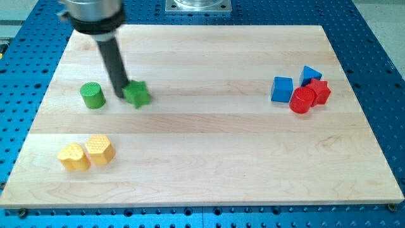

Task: Separate the green star from the green circle

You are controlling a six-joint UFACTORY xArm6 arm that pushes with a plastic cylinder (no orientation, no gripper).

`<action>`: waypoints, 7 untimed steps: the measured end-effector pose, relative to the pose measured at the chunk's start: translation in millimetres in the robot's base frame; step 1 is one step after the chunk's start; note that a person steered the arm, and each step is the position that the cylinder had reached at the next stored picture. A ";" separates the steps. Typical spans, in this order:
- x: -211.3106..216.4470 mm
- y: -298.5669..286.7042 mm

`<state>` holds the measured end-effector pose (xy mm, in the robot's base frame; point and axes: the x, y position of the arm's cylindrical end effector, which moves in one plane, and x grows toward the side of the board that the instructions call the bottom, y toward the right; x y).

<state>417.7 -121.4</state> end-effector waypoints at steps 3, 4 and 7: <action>45.6 71.0; 53.7 152.7; 58.6 208.3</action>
